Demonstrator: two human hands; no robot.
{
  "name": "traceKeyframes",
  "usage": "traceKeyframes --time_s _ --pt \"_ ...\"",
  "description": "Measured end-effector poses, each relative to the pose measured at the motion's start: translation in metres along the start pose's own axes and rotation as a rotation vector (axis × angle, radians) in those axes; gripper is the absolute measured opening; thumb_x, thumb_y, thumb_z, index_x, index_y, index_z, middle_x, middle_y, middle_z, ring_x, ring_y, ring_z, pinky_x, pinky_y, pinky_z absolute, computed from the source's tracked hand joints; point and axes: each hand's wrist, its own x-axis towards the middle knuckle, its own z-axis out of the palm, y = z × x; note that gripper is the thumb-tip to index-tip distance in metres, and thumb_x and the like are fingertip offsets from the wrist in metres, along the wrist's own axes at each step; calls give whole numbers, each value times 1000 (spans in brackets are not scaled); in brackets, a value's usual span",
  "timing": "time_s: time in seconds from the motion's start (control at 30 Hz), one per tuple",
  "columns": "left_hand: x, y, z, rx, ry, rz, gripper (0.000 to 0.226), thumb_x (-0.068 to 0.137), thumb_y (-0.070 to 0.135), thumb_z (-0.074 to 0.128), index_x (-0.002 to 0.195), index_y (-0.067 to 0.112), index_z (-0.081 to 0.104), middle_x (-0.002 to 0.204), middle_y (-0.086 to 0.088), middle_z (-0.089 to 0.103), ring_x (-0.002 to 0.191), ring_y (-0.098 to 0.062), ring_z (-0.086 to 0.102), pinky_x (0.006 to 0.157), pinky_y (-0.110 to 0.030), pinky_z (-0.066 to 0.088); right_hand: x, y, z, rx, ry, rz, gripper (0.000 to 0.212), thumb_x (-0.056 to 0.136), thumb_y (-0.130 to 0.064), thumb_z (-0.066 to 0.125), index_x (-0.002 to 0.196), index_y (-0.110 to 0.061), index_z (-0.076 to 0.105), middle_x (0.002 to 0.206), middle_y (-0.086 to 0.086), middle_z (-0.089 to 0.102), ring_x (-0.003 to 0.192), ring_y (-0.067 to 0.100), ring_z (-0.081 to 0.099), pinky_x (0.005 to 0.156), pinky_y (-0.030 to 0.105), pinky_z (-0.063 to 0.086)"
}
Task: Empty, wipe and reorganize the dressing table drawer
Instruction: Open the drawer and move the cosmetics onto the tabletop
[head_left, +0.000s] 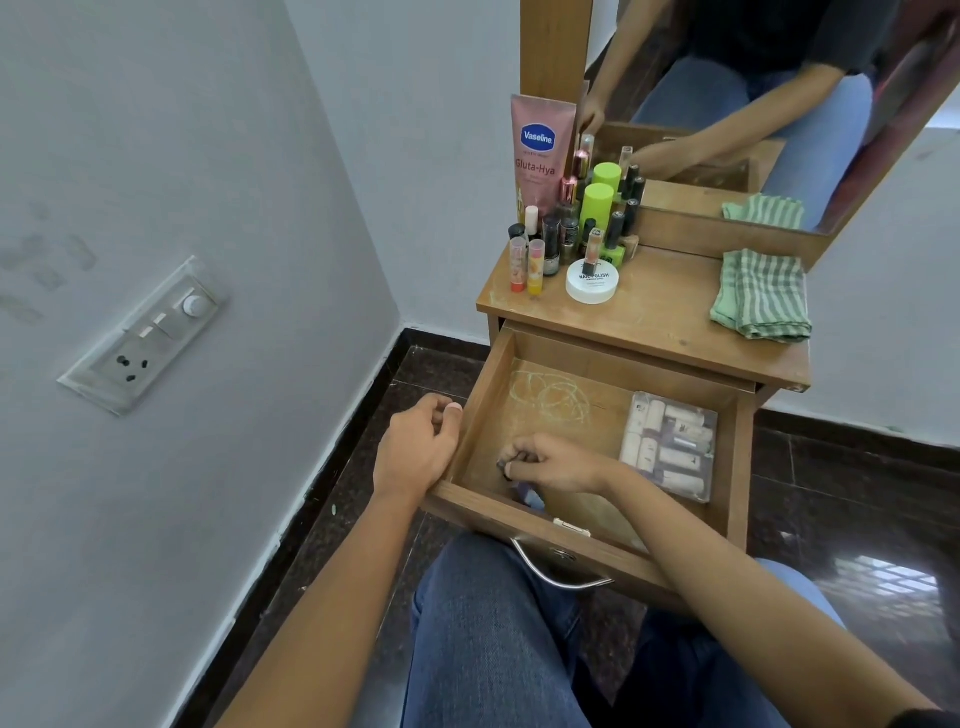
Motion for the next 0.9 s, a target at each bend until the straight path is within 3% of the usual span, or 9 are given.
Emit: traceKeyframes --time_s 0.1,0.23,0.37,0.47,0.63,0.77,0.9 --pt "0 0 0 -2 -2 -1 30 99 42 45 111 22 63 82 12 65 79 -9 62 77 -37 54 -6 1 -10 132 112 -18 10 99 -16 48 96 -16 57 96 2 66 83 11 58 75 25 47" --pt "0 -1 0 -21 2 -5 29 99 42 46 110 23 64 81 12 65 77 -7 62 75 -35 54 -9 4 -14 247 333 -30 6 100 -16 46 102 -17 51 94 -1 65 81 9 60 68 21 43" --pt "0 -1 0 -15 4 -6 29 99 42 46 111 23 64 78 13 62 76 -7 61 75 -34 54 -10 5 -14 163 549 -142 11 97 -8 49 100 -18 51 89 -1 63 84 5 61 77 18 47" --pt "0 0 -1 -16 7 -9 30 99 43 46 112 23 64 78 13 62 76 -8 61 73 -34 53 -11 2 -16 85 633 -177 18 95 -1 46 101 -18 50 91 4 59 85 13 58 77 23 48" --pt "0 -1 0 -31 3 0 29 99 42 46 112 23 64 79 13 63 77 -6 61 74 -33 53 -13 6 -17 -12 628 -131 27 92 4 46 106 -19 49 98 -3 59 92 10 57 83 23 47" --pt "0 -1 -1 -36 5 -1 29 99 42 46 112 24 64 80 14 63 77 -6 61 75 -34 54 -15 9 -16 -2 597 -80 31 85 5 53 100 -22 52 99 -1 57 92 17 58 83 29 50" --pt "0 -1 0 -38 1 -2 29 99 43 46 111 24 64 79 14 63 77 -6 62 76 -34 54 -11 12 -14 -87 579 -32 32 82 3 61 101 -21 53 94 1 59 75 8 55 72 20 48"
